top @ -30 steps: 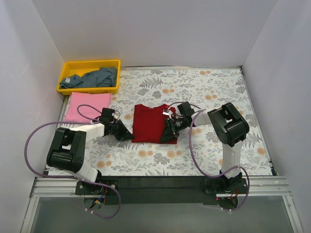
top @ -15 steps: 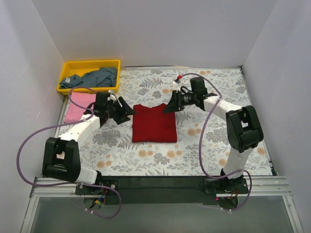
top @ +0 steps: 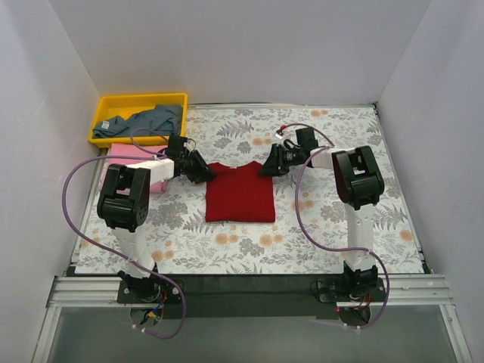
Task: Fold and stack the t-shirts
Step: Neatly place the folded tshirt to the corner
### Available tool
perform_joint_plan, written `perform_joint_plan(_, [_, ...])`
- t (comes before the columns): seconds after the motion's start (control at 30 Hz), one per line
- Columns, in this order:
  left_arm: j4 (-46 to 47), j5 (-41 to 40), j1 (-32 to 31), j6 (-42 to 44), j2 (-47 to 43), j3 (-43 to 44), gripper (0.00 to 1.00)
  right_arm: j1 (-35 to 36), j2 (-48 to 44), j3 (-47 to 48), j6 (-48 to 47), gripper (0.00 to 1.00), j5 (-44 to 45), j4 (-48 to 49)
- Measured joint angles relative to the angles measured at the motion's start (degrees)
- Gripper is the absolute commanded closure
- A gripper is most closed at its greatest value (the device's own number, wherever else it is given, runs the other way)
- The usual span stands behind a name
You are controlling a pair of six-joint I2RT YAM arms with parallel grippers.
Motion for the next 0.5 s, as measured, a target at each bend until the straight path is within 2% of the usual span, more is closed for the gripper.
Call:
perform_joint_plan(0.17, [-0.09,-2.89,-0.11,0.28,0.46,0.0,0.78,-0.81,-0.37,-1.22,0.15,0.61,-0.17,1.42])
perform_joint_plan(0.3, [-1.53,-5.11,-0.57,1.62,-1.16,-0.09,0.59,-1.03,-3.98,-3.28,-1.01,0.57,3.5,-0.22])
perform_joint_plan(0.33, [-2.01,-6.12,-0.87,2.16,-2.38,-0.37,0.5,-0.83,-5.46,-3.65,-1.79,0.55,4.83,-1.14])
perform_joint_plan(0.43, [-4.09,-9.66,-2.03,3.82,-8.41,-2.14,0.41,-0.13,-11.5,-4.07,-4.5,0.49,10.19,-4.92])
perform_joint_plan(0.5, [-5.44,-12.11,-3.54,4.9,-13.51,-3.56,0.4,1.22,-16.5,-4.48,-6.25,0.43,14.23,-7.02])
